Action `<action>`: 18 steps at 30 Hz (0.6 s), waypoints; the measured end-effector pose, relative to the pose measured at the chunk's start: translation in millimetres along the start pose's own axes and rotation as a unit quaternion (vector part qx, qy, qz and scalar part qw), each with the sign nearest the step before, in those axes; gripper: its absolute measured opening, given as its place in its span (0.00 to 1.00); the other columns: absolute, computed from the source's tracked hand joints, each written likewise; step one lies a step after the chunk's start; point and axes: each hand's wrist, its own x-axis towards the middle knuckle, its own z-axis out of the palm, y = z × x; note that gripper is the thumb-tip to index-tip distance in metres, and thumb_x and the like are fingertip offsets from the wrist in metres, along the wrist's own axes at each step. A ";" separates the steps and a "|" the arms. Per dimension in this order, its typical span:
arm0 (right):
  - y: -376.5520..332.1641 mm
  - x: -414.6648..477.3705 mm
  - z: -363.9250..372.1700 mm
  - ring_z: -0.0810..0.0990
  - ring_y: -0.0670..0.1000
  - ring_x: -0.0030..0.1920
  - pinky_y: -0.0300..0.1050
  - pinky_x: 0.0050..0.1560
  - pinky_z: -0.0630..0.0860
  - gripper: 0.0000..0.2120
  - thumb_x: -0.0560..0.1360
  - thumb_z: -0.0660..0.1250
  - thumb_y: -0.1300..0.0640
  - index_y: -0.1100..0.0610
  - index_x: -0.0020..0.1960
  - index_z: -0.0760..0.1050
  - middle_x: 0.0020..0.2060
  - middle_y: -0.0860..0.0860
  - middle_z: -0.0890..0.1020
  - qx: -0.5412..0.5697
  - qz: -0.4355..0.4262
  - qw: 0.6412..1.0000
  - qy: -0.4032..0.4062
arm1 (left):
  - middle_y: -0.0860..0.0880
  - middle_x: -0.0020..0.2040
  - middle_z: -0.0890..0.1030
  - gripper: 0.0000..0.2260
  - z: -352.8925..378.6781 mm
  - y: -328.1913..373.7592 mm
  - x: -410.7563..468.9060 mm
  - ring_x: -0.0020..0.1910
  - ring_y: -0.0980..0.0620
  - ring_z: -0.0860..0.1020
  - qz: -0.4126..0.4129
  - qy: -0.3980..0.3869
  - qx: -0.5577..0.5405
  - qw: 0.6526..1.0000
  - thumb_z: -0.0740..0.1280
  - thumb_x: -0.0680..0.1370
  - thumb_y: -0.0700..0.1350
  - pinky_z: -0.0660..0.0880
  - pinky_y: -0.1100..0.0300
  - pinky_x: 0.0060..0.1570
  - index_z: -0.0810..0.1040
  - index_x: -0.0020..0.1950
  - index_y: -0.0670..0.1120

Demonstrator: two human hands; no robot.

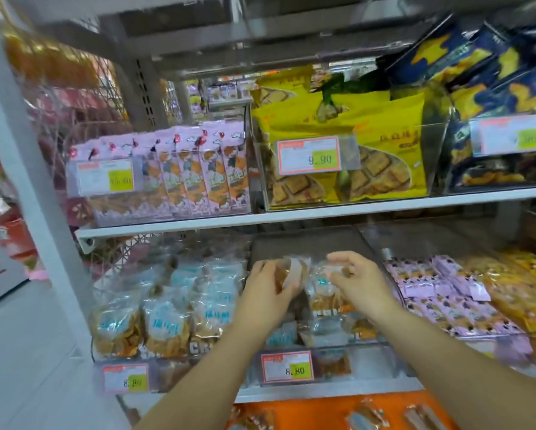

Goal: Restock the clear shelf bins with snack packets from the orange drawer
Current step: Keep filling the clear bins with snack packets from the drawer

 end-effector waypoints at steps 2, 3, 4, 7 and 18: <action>-2.9 -6.0 -11.2 0.77 0.43 0.40 0.35 0.39 0.74 0.11 0.73 0.71 0.63 0.51 0.51 0.76 0.43 0.45 0.80 0.027 0.002 0.999 0.024 | 0.53 0.59 0.73 0.15 0.0 3.0 -2.0 0.55 0.58 0.73 0.024 0.039 -0.040 0.998 0.67 0.77 0.49 0.69 0.66 0.55 0.75 0.64 0.50; -6.0 -8.9 -18.9 0.78 0.45 0.38 0.40 0.40 0.75 0.10 0.72 0.72 0.62 0.50 0.49 0.77 0.41 0.46 0.81 0.028 -0.003 0.999 0.040 | 0.54 0.58 0.73 0.14 -0.5 4.2 -3.3 0.55 0.59 0.74 0.041 0.055 -0.059 0.996 0.68 0.77 0.46 0.70 0.66 0.56 0.75 0.63 0.51; -9.5 -11.8 -27.1 0.79 0.45 0.37 0.41 0.39 0.76 0.09 0.71 0.72 0.61 0.49 0.46 0.78 0.40 0.47 0.82 0.020 -0.015 0.998 0.057 | 0.54 0.58 0.73 0.14 -1.6 6.2 -5.7 0.55 0.59 0.74 0.066 0.063 -0.072 0.993 0.68 0.77 0.44 0.71 0.65 0.58 0.75 0.62 0.53; -21.3 -22.8 -51.1 0.77 0.39 0.30 0.31 0.31 0.72 0.08 0.72 0.72 0.62 0.49 0.40 0.77 0.33 0.46 0.81 -0.038 -0.072 0.991 0.105 | 0.60 0.60 0.68 0.22 -3.4 5.8 -12.3 0.61 0.58 0.71 0.150 0.065 -0.052 0.985 0.68 0.75 0.35 0.70 0.66 0.62 0.73 0.59 0.62; -28.7 -65.3 -104.7 0.76 0.49 0.32 0.38 0.30 0.72 0.04 0.75 0.69 0.55 0.54 0.44 0.74 0.35 0.55 0.79 -0.066 -0.053 0.987 0.134 | 0.50 0.54 0.69 0.27 25.6 29.2 -21.1 0.47 0.47 0.66 0.288 0.094 0.229 0.925 0.81 0.58 0.39 0.79 0.55 0.34 0.82 0.53 0.58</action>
